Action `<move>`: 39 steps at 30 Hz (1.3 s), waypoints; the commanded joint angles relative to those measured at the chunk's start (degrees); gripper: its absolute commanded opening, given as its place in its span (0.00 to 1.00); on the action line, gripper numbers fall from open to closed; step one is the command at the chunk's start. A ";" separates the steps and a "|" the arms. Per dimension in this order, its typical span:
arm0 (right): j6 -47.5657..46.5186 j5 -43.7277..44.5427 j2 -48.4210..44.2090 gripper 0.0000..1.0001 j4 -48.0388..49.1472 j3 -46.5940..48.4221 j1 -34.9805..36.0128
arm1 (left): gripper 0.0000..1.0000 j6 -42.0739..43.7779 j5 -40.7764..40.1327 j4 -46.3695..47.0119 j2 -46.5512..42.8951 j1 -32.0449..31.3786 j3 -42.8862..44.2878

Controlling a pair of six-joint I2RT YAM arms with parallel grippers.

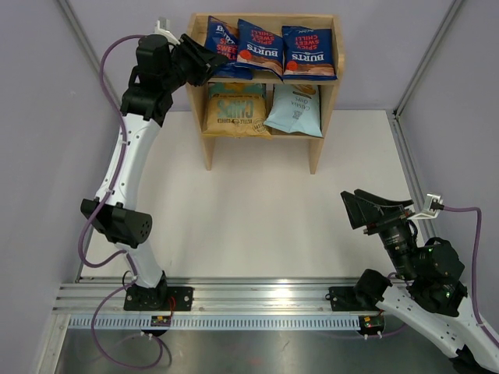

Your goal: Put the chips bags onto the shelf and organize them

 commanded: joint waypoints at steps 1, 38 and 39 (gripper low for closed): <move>0.54 1.40 -0.39 0.99 0.24 1.24 0.25 | 0.40 -0.05 -3.37 -3.47 -1.51 2.13 -1.24; 2.12 0.26 0.49 1.00 0.33 0.89 0.17 | 0.59 8.83 -11.89 -15.34 -3.17 4.94 4.12; 2.12 0.26 0.58 1.00 0.33 0.89 0.25 | 0.60 9.00 -12.07 -15.78 -3.35 5.12 4.30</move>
